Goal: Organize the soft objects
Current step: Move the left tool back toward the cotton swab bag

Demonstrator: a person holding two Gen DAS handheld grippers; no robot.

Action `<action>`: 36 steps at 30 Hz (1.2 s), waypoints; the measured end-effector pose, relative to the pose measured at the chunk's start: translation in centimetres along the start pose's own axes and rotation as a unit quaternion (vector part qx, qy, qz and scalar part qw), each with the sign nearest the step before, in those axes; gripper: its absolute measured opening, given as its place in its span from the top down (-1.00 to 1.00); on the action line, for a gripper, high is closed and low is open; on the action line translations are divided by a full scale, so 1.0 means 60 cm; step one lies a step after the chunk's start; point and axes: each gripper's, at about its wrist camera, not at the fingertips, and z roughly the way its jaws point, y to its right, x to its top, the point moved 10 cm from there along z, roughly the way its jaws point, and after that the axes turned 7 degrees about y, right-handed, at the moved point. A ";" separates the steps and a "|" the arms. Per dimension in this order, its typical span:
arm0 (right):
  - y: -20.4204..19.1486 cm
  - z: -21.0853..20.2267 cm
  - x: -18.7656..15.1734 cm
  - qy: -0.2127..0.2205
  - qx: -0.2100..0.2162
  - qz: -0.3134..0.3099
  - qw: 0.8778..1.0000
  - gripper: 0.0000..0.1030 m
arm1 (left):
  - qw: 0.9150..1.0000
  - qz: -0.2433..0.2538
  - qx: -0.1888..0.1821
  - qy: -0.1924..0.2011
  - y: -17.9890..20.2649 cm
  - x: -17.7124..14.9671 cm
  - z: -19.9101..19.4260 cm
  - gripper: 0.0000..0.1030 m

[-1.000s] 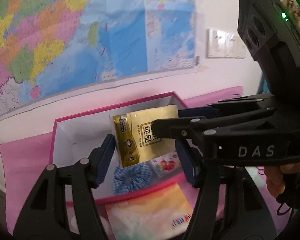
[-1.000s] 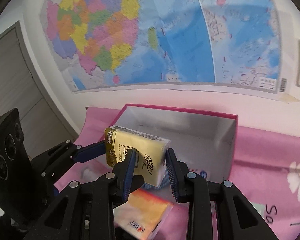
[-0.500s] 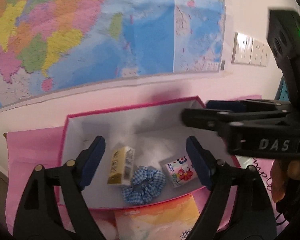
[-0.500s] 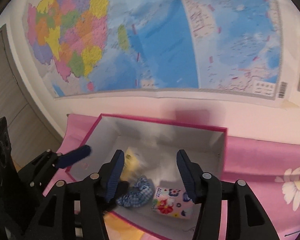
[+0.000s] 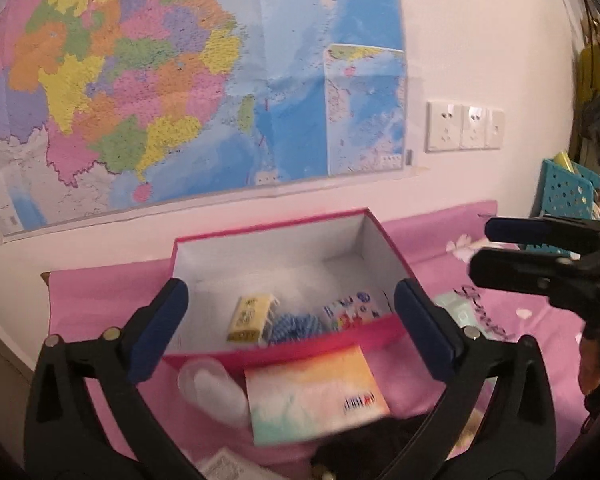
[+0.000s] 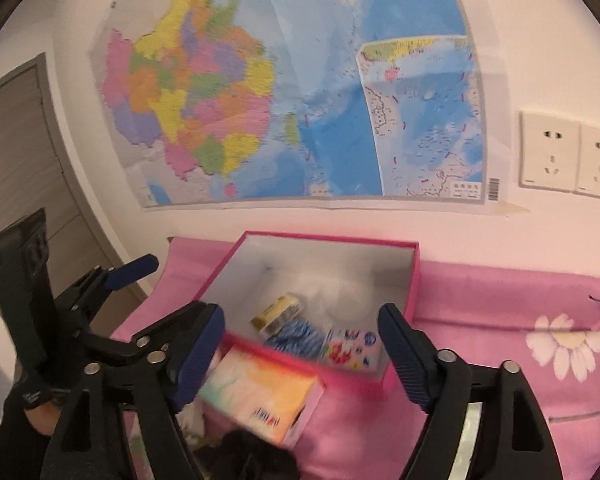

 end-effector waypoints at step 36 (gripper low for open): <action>-0.153 -0.121 -0.379 -0.112 0.037 0.006 0.993 -0.78 | 0.992 -0.067 -0.047 -0.097 0.002 -0.369 -0.245 -1.00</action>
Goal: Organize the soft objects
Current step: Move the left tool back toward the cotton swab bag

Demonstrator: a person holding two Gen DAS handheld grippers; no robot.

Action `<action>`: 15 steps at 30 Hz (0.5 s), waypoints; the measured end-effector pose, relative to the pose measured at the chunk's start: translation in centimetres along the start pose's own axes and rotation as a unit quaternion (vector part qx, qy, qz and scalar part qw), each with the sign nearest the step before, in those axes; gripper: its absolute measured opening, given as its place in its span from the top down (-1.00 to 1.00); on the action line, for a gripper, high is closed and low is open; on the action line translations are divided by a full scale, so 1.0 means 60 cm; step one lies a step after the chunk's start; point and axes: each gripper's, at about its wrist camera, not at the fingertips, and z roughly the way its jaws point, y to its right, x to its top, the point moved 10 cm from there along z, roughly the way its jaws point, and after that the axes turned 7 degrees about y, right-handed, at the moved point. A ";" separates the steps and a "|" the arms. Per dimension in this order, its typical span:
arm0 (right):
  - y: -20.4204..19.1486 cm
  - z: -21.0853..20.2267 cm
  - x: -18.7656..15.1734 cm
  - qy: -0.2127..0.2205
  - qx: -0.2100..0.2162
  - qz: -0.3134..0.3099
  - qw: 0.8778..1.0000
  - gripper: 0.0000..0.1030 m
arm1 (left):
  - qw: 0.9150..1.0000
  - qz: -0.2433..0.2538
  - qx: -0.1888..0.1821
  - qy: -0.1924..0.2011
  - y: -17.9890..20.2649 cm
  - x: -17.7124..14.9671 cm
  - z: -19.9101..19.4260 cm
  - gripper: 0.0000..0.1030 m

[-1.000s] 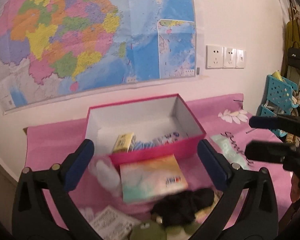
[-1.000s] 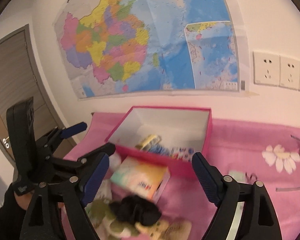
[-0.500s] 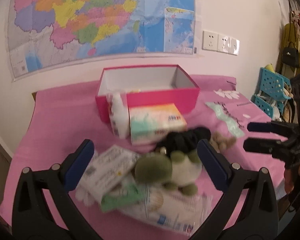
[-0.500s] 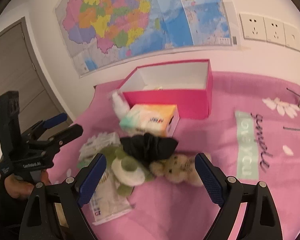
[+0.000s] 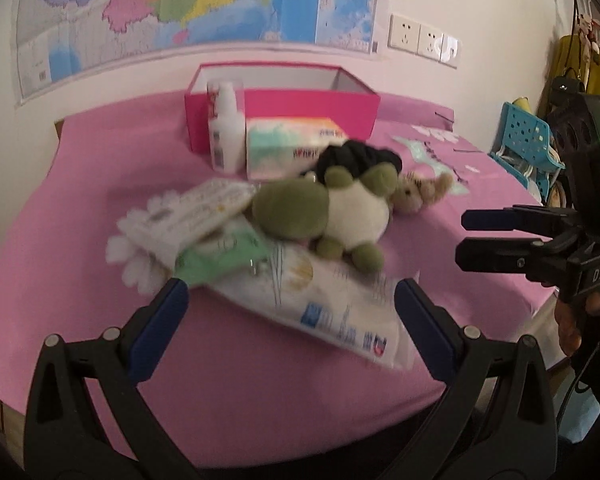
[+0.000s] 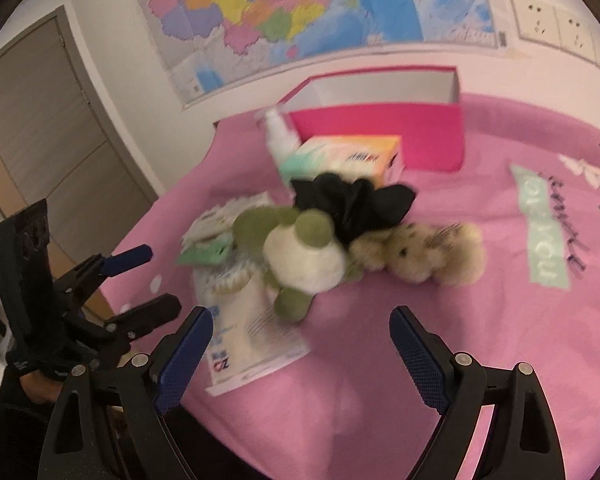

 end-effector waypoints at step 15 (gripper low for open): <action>-0.027 0.037 -0.062 -0.047 0.021 0.009 0.999 -0.78 | 0.995 -0.075 -0.050 -0.047 -0.024 -0.041 0.044 -1.00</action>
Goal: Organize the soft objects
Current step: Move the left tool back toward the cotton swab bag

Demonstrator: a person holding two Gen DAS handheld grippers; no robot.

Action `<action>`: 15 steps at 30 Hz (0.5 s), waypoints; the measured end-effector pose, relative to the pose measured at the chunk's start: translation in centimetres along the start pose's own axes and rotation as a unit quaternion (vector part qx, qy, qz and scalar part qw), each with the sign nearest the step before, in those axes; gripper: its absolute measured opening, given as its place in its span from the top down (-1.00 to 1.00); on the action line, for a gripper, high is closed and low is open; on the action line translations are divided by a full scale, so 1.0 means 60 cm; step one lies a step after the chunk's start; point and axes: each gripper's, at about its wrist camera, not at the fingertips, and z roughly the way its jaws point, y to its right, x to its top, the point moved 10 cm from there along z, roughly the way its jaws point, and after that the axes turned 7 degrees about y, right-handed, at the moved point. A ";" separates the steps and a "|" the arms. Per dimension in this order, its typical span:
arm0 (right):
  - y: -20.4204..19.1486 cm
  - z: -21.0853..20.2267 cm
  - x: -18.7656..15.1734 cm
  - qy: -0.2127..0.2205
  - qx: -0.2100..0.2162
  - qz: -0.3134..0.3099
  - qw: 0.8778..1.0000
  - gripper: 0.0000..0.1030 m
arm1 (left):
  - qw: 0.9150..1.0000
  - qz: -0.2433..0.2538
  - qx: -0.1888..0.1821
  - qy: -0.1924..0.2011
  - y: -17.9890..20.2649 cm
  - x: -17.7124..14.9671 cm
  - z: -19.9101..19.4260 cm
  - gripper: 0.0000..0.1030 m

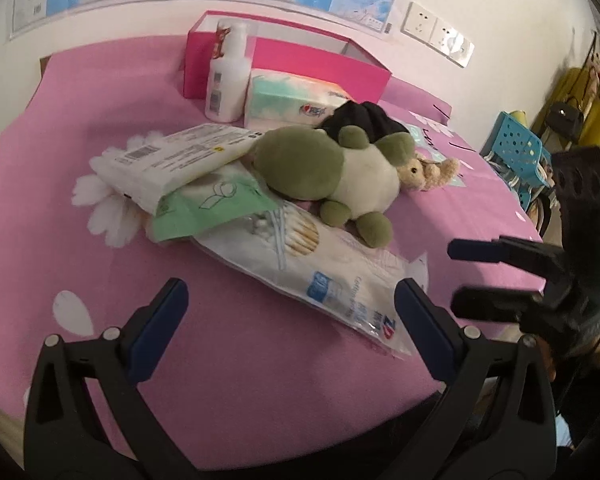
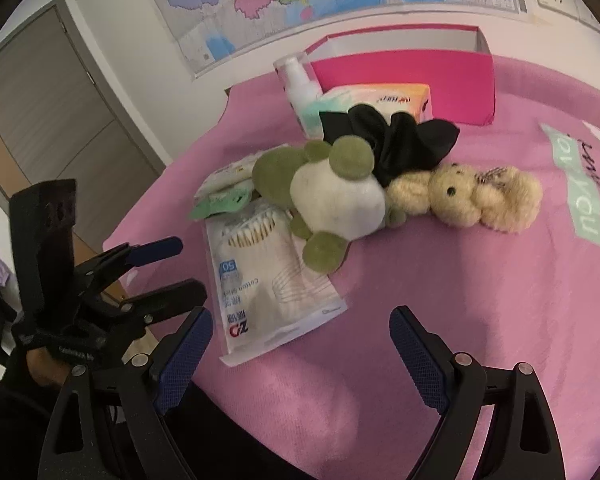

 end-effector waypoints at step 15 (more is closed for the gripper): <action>-0.007 0.036 -0.014 -0.014 0.006 0.003 1.000 -0.78 | 0.999 -0.032 -0.023 -0.002 -0.004 0.016 0.037 -0.70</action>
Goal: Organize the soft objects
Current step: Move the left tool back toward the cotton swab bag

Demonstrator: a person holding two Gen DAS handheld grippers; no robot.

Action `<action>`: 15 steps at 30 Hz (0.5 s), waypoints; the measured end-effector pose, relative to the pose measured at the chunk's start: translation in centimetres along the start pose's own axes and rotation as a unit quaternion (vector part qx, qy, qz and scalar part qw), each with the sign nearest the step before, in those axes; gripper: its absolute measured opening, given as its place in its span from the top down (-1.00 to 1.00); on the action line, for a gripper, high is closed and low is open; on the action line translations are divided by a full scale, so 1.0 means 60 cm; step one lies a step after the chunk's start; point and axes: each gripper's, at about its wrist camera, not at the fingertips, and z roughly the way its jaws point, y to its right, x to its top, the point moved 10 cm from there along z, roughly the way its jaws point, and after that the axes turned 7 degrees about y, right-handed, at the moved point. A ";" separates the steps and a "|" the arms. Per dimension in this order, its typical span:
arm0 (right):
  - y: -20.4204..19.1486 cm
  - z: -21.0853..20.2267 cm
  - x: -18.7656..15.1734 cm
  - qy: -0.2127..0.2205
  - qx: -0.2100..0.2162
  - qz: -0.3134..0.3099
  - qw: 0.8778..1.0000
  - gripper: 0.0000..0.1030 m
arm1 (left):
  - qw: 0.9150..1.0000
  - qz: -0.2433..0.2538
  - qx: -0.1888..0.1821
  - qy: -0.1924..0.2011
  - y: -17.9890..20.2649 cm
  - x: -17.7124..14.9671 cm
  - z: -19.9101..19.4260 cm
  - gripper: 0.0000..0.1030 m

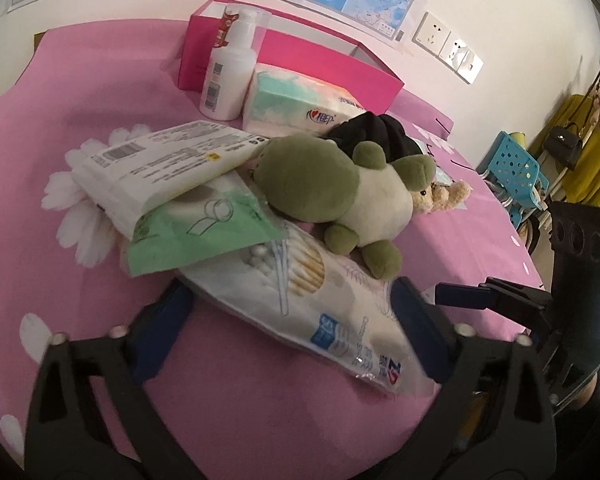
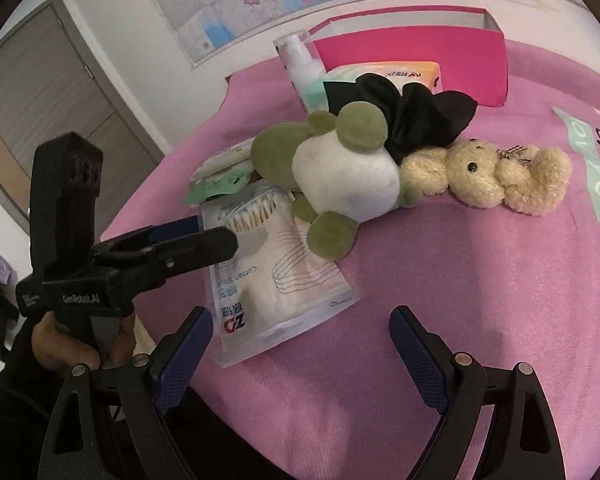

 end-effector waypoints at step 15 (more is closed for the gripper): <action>0.009 0.022 0.017 0.011 -0.023 0.012 1.000 0.19 | 1.000 0.010 0.002 -0.002 0.004 0.001 0.005 -0.15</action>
